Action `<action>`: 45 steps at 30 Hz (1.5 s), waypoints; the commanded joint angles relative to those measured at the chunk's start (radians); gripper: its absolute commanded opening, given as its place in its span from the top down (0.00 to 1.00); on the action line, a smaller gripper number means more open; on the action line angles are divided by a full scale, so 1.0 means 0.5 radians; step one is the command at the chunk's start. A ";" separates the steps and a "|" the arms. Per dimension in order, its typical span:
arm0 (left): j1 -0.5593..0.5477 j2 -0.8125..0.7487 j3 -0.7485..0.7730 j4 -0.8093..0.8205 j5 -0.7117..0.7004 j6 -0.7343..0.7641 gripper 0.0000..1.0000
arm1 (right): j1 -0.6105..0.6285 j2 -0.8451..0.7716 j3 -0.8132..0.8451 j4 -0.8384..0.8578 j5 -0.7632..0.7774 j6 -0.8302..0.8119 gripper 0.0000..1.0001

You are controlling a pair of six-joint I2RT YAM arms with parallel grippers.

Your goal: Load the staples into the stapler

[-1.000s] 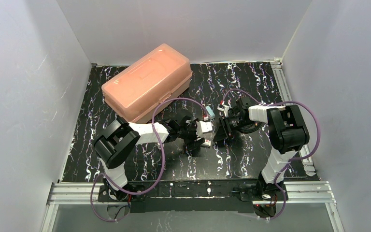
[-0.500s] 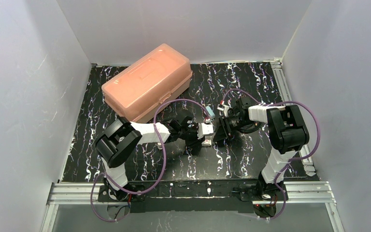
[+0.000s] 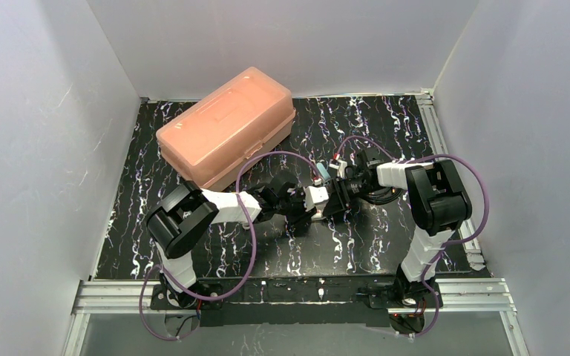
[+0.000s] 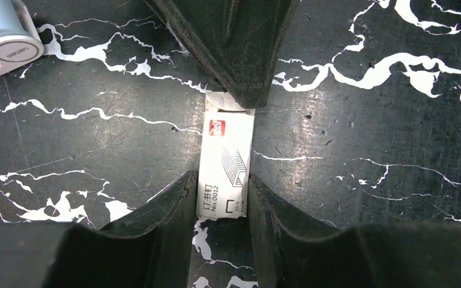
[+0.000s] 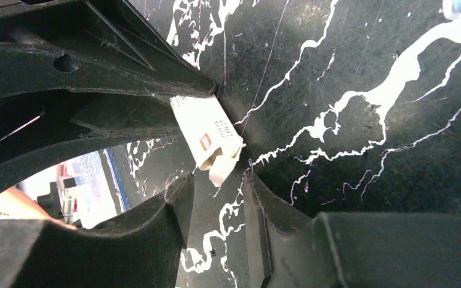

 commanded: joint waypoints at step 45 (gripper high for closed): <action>-0.052 0.043 -0.079 -0.102 -0.114 0.062 0.60 | 0.063 0.168 0.046 0.155 0.224 0.131 0.81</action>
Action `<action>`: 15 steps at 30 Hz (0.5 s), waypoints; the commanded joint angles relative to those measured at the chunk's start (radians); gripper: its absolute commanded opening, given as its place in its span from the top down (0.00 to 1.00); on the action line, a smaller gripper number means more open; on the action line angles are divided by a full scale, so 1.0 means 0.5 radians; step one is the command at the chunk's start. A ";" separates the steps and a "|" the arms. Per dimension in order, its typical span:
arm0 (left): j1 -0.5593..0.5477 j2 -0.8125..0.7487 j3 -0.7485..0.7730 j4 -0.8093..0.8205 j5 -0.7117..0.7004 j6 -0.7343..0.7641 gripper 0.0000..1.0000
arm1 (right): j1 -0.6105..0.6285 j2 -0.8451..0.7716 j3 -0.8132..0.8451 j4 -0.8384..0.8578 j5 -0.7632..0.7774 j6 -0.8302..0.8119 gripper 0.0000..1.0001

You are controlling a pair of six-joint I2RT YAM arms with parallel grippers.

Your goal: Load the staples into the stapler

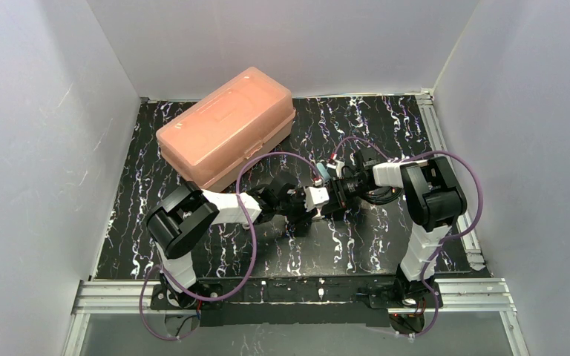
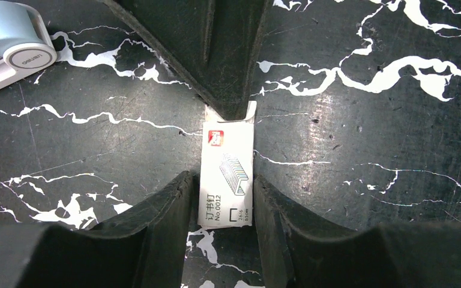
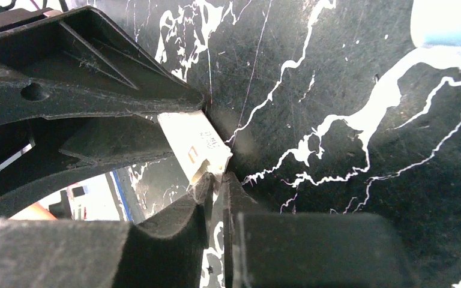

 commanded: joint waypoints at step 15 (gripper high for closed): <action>-0.033 0.000 -0.112 -0.223 0.055 0.145 0.69 | -0.037 0.041 0.108 -0.162 0.277 -0.143 0.99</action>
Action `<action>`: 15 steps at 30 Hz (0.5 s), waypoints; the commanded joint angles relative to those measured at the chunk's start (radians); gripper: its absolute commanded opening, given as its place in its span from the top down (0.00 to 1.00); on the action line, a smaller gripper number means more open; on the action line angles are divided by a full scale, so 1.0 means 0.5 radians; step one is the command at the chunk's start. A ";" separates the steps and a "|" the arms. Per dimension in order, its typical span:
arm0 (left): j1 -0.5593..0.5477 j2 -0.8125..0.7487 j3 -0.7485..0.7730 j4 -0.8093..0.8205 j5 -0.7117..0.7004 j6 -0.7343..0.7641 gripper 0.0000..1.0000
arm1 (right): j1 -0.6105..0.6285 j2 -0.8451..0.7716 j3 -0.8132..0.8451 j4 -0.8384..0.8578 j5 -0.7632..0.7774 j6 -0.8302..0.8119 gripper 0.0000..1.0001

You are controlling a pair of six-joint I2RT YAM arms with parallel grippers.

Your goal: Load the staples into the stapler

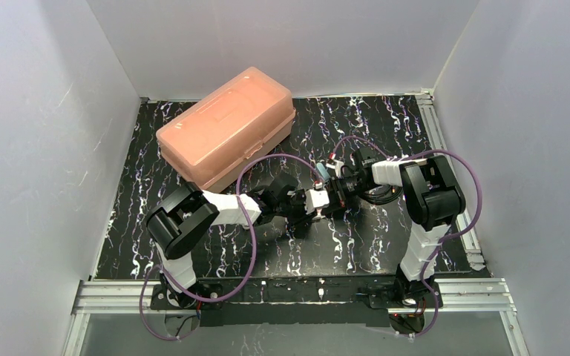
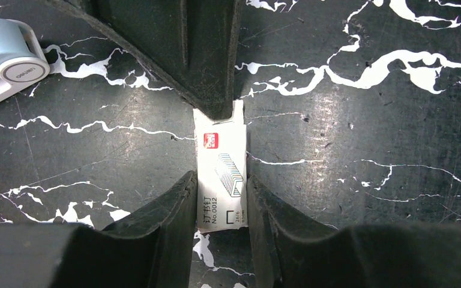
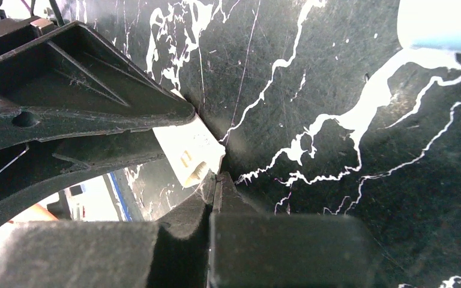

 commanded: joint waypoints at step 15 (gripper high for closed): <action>-0.016 0.027 -0.054 -0.328 0.006 0.079 0.64 | -0.175 -0.011 0.024 -0.210 0.221 -0.254 0.99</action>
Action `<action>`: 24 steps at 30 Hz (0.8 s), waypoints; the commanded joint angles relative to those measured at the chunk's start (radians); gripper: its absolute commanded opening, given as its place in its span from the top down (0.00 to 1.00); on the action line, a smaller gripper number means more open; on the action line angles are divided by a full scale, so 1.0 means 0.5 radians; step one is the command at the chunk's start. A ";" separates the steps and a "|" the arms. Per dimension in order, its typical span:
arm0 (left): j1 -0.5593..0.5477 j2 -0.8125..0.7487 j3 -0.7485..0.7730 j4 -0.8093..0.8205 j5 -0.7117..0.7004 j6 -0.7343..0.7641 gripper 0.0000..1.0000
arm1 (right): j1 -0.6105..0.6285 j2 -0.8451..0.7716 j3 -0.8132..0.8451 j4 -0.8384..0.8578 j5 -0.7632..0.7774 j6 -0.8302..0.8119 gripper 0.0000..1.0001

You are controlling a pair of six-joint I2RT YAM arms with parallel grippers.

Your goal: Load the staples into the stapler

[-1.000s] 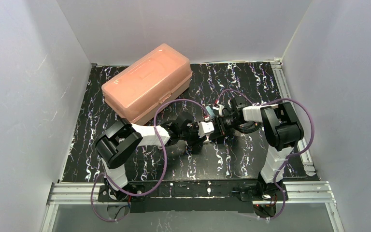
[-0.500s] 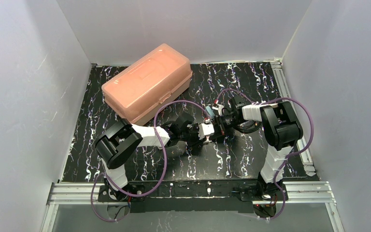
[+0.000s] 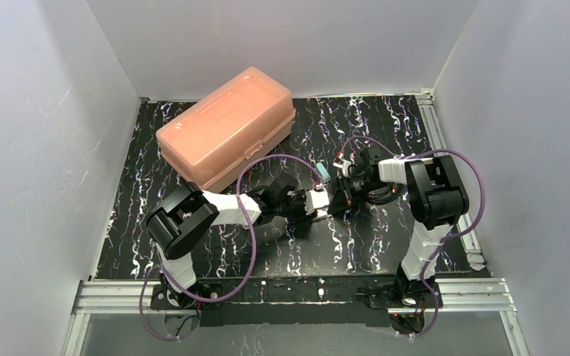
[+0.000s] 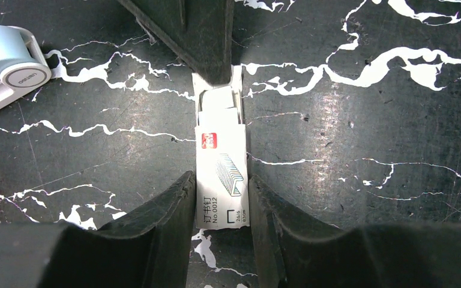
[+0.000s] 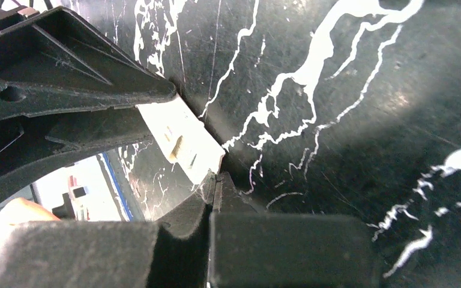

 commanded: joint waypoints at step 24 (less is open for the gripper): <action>-0.013 -0.008 -0.022 -0.337 -0.074 0.004 0.41 | -0.222 -0.095 0.067 -0.209 0.262 -0.364 0.58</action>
